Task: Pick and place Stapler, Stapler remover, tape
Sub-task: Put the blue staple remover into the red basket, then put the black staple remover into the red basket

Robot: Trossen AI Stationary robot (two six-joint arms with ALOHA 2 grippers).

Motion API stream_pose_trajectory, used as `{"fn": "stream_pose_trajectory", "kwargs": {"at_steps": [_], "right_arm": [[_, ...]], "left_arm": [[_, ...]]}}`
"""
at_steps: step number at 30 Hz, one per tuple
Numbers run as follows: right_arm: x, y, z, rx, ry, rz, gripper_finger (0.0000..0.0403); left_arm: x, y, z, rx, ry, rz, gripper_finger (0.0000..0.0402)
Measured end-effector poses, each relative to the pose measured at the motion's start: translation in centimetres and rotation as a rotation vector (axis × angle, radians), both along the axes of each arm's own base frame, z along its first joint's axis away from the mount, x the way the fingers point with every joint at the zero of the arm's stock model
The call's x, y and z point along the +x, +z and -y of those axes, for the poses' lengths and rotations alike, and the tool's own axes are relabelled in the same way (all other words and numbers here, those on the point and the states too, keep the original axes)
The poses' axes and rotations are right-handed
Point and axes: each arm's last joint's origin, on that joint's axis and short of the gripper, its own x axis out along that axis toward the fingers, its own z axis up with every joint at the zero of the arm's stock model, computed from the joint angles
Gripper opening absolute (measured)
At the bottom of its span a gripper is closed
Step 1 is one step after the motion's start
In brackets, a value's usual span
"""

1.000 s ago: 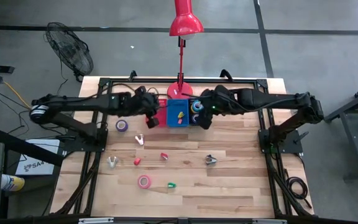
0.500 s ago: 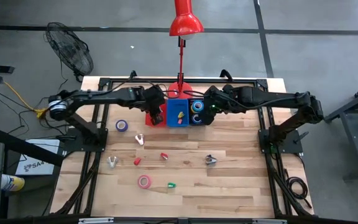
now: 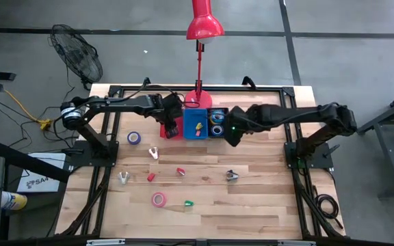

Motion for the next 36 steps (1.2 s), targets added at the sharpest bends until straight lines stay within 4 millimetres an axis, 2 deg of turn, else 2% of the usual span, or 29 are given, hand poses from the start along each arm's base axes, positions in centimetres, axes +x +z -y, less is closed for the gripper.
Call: {"fn": "stream_pose_trajectory", "kwargs": {"at_steps": [7,14,26,30,36], "right_arm": [[-0.4,-4.0,-1.3,0.087,0.048,-0.027,0.0222],[-0.7,-6.0,-2.8,0.121,0.17,-0.051,0.0222],[-0.9,-6.4,-5.4,0.124,0.493,-0.117,0.0223],[-1.0,-6.4,-6.3,0.101,0.604,-0.138,0.0223],[-0.8,-6.3,-8.1,0.073,0.732,-0.112,0.0223]], "left_arm": [[0.0,0.0,-0.1,0.009,-0.031,-0.003,0.0166],[0.0,0.0,-0.1,0.01,-0.08,-0.003,0.0218],[0.2,0.2,0.2,-0.059,-0.174,0.041,0.0336],[0.7,1.3,0.1,-0.082,-0.195,0.089,0.0345],[1.6,3.9,-0.2,-0.061,-0.211,0.141,0.0346]]}}
